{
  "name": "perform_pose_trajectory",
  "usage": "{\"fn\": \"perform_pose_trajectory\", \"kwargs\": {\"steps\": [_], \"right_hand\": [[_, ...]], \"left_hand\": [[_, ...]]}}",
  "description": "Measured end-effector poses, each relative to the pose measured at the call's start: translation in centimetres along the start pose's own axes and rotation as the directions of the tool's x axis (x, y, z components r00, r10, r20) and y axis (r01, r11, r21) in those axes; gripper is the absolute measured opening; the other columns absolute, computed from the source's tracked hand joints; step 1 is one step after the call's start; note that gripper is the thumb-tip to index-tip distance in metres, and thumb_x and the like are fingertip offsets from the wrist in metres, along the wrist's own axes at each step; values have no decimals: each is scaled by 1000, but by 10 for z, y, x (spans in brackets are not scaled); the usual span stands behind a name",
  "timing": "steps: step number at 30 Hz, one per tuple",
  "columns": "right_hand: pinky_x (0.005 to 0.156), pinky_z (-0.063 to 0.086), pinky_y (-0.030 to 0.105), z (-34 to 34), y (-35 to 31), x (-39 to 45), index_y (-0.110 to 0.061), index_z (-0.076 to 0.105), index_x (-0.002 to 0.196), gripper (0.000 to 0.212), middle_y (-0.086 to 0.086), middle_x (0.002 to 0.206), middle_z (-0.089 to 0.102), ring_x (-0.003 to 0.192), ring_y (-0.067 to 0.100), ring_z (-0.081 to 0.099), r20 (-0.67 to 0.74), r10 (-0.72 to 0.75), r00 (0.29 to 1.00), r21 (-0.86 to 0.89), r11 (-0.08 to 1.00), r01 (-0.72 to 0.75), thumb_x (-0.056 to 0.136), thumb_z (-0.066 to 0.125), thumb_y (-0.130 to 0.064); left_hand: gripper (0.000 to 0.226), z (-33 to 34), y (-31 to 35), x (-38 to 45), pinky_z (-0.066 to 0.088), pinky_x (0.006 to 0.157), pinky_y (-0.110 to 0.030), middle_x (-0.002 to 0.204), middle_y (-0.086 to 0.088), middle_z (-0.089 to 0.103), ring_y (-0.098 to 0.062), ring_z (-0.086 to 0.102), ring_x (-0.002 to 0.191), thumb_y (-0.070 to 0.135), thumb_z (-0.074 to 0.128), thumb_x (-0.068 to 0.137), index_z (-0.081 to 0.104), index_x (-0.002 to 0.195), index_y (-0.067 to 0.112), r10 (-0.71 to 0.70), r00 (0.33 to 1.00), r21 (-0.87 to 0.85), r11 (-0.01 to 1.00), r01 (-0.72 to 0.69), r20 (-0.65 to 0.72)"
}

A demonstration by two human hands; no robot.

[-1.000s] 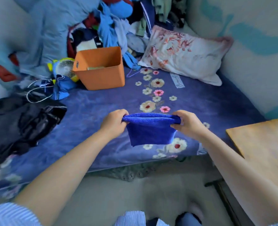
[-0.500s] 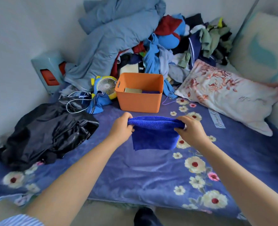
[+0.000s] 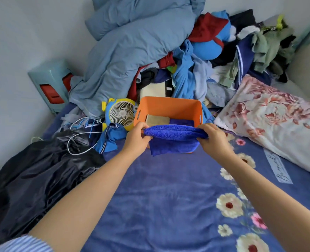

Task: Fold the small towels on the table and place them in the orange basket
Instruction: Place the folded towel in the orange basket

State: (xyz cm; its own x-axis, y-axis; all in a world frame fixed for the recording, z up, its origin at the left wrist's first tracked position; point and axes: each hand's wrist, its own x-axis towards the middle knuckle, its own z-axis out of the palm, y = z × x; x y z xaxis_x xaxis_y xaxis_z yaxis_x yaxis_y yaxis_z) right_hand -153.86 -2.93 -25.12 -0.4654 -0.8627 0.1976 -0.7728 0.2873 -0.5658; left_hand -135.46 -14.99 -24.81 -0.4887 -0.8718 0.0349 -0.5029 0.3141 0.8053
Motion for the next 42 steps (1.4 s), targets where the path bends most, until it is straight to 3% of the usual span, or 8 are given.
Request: {"fn": "perform_pose_trajectory", "kwargs": {"steps": [10, 12, 17, 21, 25, 28, 32, 42], "right_hand": [[80, 27, 12, 31, 13, 148, 6, 59, 112, 40, 24, 112, 59, 107, 35, 54, -58, -31, 998, 25, 999, 33, 74, 52, 17], [81, 26, 10, 38, 24, 172, 3, 57, 118, 44, 23, 116, 57, 111, 34, 51, -59, 22, 998, 31, 999, -20, 76, 51, 16], [82, 30, 20, 70, 69, 233, 0, 51, 124, 45, 21, 122, 53, 115, 34, 48, 73, 173, 982, -68, 983, -168, 81, 49, 10], [76, 35, 31, 111, 121, 273, -4, 51, 115, 34, 22, 114, 51, 105, 35, 49, 349, 312, 883, -304, 930, -208, 83, 47, 4], [63, 37, 32, 145, 153, 298, -7, 42, 77, 12, 15, 89, 49, 84, 31, 51, 478, 436, 762, -474, 859, -193, 81, 42, 4], [72, 43, 35, 176, 177, 321, -10, 43, 65, 22, 10, 81, 53, 98, 31, 55, 506, 526, 684, -565, 801, -199, 85, 45, -1], [91, 46, 36, 211, 199, 345, -3, 57, 117, 30, 14, 125, 56, 118, 33, 52, 414, 609, 677, -622, 732, -278, 89, 46, -1], [98, 40, 38, 269, 247, 352, -2, 34, 131, 36, 18, 136, 39, 126, 31, 40, 248, 623, 742, -705, 641, -302, 96, 34, -4]], "left_hand": [[35, 4, -17, 162, 39, 62, -15, 77, 12, 50, -11, 49, 70, 1, 63, 83, 44, 72, 29, -16, 999, -143, 990, 12, -29], [25, 17, -22, 194, 42, 61, -7, 80, 13, 49, -1, 49, 66, -1, 62, 84, 48, 81, 20, -22, 1000, -159, 987, 22, 5], [24, 74, -57, 275, 51, 71, -28, 87, 3, 55, -5, 55, 61, 2, 54, 90, 53, 114, 2, -122, 985, -254, 956, 149, 122], [18, 135, -103, 319, 39, 56, -21, 77, 3, 54, -13, 49, 61, 9, 52, 92, 57, 108, 4, -263, 928, -179, 932, 315, 266], [26, 189, -143, 342, 32, 53, -26, 66, -2, 45, -16, 41, 58, 12, 48, 93, 44, 68, 14, -413, 832, -34, 889, 457, 371], [22, 224, -162, 361, 38, 62, -31, 69, -11, 49, -23, 48, 60, 15, 44, 96, 52, 78, 6, -469, 787, 83, 874, 479, 401], [36, 251, -174, 389, 46, 86, -37, 118, -25, 59, -37, 58, 108, 19, 38, 99, 54, 115, -9, -475, 805, 271, 877, 397, 357], [29, 298, -192, 416, 40, 90, -37, 123, -21, 56, -35, 52, 115, 15, 39, 99, 39, 122, -2, -414, 873, 286, 896, 340, 257]]}}
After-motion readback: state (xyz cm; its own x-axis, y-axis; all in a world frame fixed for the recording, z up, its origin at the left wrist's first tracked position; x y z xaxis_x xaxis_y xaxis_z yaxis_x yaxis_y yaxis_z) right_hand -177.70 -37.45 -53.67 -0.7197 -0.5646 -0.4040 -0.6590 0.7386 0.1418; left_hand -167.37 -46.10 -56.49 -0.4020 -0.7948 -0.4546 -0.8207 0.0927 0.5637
